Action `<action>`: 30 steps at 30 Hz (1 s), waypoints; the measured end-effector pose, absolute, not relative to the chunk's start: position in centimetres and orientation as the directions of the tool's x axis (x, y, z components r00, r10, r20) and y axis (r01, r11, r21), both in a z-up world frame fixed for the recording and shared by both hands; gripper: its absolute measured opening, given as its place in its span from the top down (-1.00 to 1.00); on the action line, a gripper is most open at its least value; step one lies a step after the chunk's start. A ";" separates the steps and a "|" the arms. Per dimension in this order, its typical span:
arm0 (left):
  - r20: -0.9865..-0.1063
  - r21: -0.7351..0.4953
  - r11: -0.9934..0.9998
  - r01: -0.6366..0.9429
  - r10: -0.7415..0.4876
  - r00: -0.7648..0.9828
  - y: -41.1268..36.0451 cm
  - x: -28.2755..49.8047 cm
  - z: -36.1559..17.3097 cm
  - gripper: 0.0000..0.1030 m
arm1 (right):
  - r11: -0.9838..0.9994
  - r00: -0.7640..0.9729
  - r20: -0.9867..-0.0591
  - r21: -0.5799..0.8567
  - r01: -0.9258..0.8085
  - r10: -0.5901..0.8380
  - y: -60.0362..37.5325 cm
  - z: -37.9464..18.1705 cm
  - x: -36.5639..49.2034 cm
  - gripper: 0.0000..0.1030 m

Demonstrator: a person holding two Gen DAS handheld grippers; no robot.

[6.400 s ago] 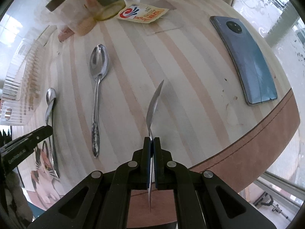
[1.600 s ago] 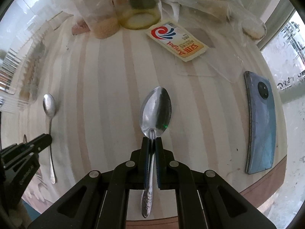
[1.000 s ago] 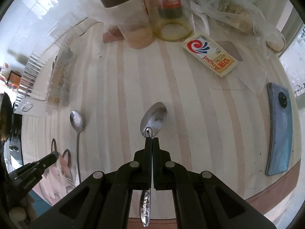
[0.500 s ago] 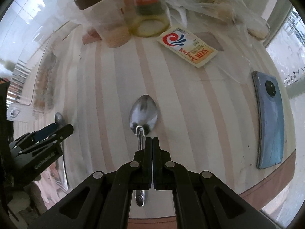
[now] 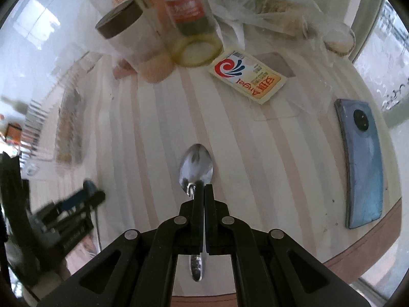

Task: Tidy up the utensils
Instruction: 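Grasp a steel spoon with the left tool while the right tool holds its spoon, then carry both spoons into the clear plastic rack and open both tools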

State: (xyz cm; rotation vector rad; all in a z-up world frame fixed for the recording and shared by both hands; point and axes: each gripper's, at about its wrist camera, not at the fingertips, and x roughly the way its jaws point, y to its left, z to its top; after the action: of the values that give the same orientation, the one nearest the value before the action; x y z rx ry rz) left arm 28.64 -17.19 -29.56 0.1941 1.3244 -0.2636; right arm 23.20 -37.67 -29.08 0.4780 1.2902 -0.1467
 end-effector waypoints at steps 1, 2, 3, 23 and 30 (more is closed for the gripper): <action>-0.972 -0.003 0.957 0.290 -0.070 0.223 -16.7 28.3 -29.6 0.27 | 0.892 0.274 -0.948 0.261 0.370 0.164 -37.8 -29.3 23.4 0.90; -0.972 0.004 0.959 0.283 -0.063 0.225 -16.1 27.9 -29.7 0.27 | 0.891 0.269 -0.949 0.258 0.373 0.162 -37.8 -29.5 23.6 0.72; -0.973 0.011 0.962 0.274 -0.053 0.226 -15.6 27.7 -29.7 0.27 | 0.891 0.273 -0.948 0.261 0.372 0.164 -37.8 -29.6 23.7 0.38; -0.969 0.024 0.991 0.130 -0.009 0.245 -5.7 25.3 -28.0 0.26 | 0.978 0.241 -0.971 0.041 0.203 -0.009 -30.6 -31.5 26.0 0.91; -0.965 0.017 0.992 0.127 -0.017 0.262 -3.2 24.4 -25.9 0.26 | 0.960 0.247 -0.964 0.155 0.234 0.095 -29.8 -31.2 25.7 0.95</action>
State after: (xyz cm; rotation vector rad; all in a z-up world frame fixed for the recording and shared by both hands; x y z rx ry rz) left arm 24.40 -3.22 -25.93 0.0978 1.3022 -0.0978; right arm 25.70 -29.84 -31.16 0.2906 1.3233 -0.0960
